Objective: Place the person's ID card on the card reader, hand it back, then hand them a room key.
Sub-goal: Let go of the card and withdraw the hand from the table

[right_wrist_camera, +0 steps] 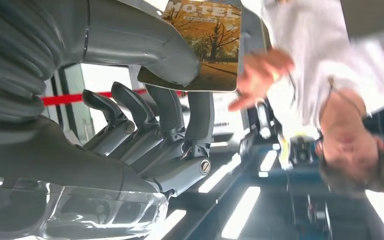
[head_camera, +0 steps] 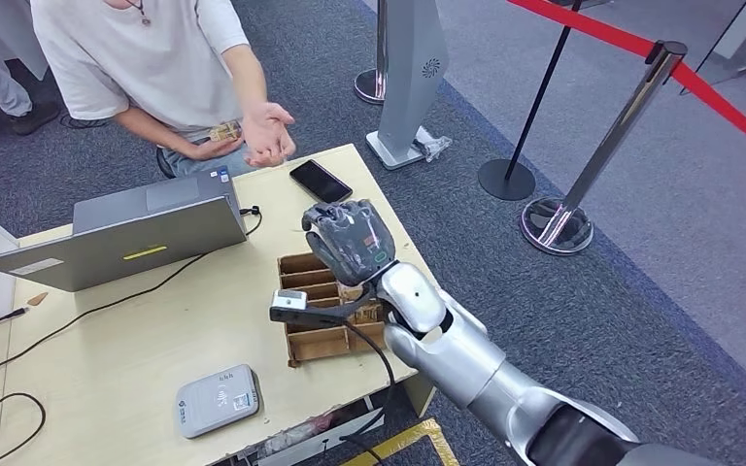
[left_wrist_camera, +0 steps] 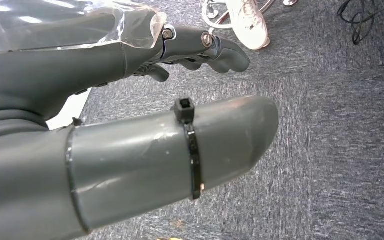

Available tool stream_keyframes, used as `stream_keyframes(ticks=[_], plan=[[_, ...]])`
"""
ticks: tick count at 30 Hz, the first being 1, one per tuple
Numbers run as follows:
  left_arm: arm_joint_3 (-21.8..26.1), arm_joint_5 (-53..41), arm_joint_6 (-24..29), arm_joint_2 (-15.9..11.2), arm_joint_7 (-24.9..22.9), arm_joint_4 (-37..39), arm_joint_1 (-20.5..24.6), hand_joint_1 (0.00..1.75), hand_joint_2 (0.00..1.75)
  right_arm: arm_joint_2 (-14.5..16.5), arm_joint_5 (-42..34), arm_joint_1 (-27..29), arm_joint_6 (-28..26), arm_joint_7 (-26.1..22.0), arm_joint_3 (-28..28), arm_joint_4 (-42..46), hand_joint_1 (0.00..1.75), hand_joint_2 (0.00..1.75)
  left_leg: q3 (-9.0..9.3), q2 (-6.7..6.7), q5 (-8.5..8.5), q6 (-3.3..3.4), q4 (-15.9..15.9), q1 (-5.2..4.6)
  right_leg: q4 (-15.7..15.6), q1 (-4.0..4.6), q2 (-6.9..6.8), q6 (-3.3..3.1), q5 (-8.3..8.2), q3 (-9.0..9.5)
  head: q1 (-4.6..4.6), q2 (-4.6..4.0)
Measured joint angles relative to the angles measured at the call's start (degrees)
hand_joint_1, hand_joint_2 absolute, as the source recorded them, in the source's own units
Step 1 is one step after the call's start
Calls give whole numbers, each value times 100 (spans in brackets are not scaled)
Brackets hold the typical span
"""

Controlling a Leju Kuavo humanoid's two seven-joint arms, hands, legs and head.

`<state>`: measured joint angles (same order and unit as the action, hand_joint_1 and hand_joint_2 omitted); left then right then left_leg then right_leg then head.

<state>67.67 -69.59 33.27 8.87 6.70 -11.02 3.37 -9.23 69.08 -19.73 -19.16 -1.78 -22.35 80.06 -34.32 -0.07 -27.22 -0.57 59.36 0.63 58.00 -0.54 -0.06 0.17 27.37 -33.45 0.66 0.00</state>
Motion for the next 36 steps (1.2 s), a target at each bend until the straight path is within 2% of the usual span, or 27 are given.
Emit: stream_keyframes(ticks=[6,12,18,26,30,34,36], plan=[[14,-9,32,1,-1,0,0,0,0,-79,-142,-80,-258,-196,79,450,175,175,0,0,0,0,0,0,0,0,0,0,0,0,0,0],[20,-110,36,2,5,0,5,0,0,-74,180,-330,-896,-326,81,535,175,175,0,0,1,0,0,0,1,0,0,0,0,2,0,0],[18,-196,30,0,20,0,14,0,0,53,692,-691,-1379,-319,-1,70,175,175,1,0,2,1,0,0,2,0,-1,0,-1,4,-1,0],[15,-197,17,0,4,0,17,0,0,361,1045,-1018,-1439,-208,-164,-844,175,175,1,0,2,1,0,0,2,0,-1,0,-1,4,0,0],[15,-151,20,0,-33,0,16,0,0,500,985,-1153,-1411,-232,-213,-1234,0,175,0,0,2,1,0,0,2,0,0,0,-1,4,-1,0],[16,-106,32,0,-61,0,12,0,0,637,892,-1264,-1357,-261,-269,-1517,0,0,1,-1,2,1,0,0,2,0,-2,0,-1,4,0,0],[19,-92,35,0,-62,0,10,0,0,689,863,-1300,-1322,-268,-291,-1599,0,0,1,-1,2,0,0,0,2,0,-2,0,-1,4,0,0]])
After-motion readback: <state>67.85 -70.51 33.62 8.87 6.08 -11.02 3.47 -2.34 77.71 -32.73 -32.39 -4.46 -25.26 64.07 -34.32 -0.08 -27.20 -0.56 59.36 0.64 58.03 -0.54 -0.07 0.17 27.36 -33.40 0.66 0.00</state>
